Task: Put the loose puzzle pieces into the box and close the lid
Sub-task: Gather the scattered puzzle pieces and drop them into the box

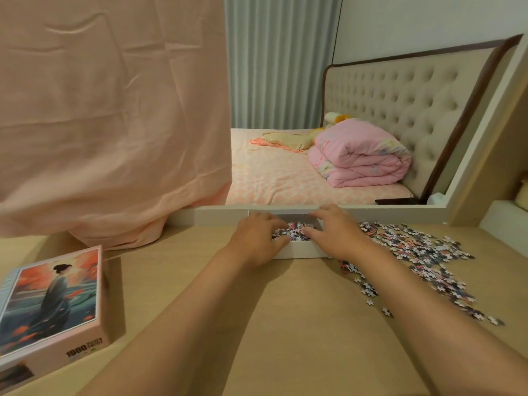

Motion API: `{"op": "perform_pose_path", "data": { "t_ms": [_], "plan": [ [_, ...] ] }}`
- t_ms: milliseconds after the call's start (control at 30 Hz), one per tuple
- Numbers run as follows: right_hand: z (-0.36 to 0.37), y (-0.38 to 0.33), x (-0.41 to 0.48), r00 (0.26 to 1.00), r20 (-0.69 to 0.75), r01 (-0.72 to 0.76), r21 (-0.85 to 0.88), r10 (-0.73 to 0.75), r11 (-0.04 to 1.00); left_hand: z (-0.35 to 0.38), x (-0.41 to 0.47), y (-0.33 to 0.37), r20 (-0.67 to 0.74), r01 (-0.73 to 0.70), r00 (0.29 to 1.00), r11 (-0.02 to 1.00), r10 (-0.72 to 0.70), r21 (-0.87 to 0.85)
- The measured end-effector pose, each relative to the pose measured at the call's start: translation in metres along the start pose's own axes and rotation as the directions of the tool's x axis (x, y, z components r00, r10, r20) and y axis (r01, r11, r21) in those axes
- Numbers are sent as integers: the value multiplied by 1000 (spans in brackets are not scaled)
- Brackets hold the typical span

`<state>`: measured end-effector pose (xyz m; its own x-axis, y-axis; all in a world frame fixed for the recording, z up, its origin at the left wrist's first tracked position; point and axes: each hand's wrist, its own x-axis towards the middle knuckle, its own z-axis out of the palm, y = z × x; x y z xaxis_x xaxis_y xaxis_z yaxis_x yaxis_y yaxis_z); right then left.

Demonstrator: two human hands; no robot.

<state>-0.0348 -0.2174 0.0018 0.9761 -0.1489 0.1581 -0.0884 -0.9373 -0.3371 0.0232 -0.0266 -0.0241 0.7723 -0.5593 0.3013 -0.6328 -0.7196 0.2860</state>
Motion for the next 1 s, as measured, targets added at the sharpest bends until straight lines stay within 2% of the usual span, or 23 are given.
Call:
{"op": "perform_pose_path", "data": {
  "t_ms": [100, 300, 433, 533, 633, 700, 767, 833, 933, 1000],
  "plan": [
    [11, 3, -9, 993, 106, -55, 130, 41, 990, 10, -5, 12, 134, 4, 991, 999, -11, 49],
    [19, -11, -15, 983, 177, 9, 220, -49, 976, -2, -12, -4, 175, 95, 975, 973, -134, 212],
    [14, -11, -20, 975, 197, 59, 212, -102, 975, -9, -17, -6, 137, 153, 975, 974, -177, 169],
    [-2, 4, -29, 986, 143, 55, 208, -86, 977, -6, -13, 19, 33, 73, 997, 993, -77, 98],
    [-20, 36, -45, 997, 76, 19, 156, -31, 988, 2, -3, 58, -99, -85, 991, 996, 86, 9],
    [-31, 63, -62, 998, 53, -36, 101, 31, 994, 11, 2, 89, -113, -173, 979, 984, 167, -41],
    [-39, 91, -82, 991, 56, -123, 36, 121, 992, 25, 3, 120, -24, -209, 978, 974, 207, -90],
    [-41, 117, -102, 973, 86, -211, -60, 216, 976, 44, 2, 147, 153, -200, 966, 977, 209, -72],
    [-39, 148, -127, 918, 144, -348, -162, 371, 924, 70, -4, 174, 430, -189, 886, 982, 171, -1],
    [-37, 159, -137, 883, 187, -401, -178, 431, 899, 81, -10, 182, 507, -202, 848, 978, 154, 42]
  ]
}}
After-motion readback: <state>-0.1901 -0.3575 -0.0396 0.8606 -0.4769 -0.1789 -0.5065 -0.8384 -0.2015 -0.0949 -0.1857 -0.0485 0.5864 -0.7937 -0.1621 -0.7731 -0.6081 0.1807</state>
